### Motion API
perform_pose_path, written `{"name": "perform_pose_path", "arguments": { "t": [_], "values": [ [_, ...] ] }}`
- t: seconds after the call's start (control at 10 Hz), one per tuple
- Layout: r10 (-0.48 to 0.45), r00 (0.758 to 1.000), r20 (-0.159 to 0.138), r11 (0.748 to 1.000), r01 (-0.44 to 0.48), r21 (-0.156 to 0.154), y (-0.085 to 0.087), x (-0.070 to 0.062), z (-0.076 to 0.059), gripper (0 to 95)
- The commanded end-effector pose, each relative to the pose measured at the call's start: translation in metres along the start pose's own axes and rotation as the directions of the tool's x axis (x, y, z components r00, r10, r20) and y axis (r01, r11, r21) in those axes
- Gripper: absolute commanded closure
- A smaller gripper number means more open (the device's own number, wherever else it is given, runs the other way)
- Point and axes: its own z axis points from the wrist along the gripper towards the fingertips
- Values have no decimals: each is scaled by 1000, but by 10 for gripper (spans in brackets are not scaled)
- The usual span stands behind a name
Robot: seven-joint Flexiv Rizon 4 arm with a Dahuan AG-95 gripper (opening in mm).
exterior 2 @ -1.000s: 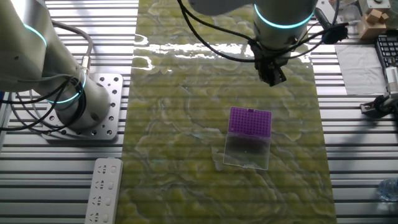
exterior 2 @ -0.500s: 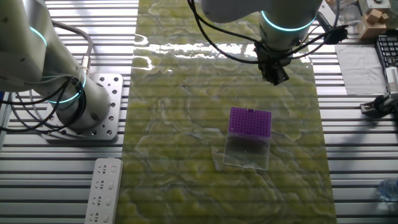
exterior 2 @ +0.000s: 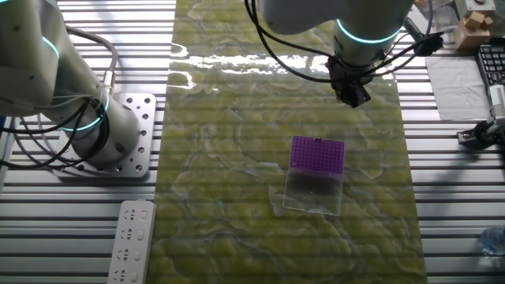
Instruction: Insert a small pipette tip into the holder for small pipette tips
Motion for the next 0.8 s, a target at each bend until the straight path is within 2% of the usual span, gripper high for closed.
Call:
{"name": "perform_pose_path", "arguments": {
  "t": [0.1,0.6,0.8],
  "values": [
    [2,1000,0,1000,-2,3,1,-1,5,950],
    [-1,998,-69,1000,0,-11,1,-1,3,950],
    [41,994,-103,999,-43,-14,1,-1,3,950]
  ]
}}
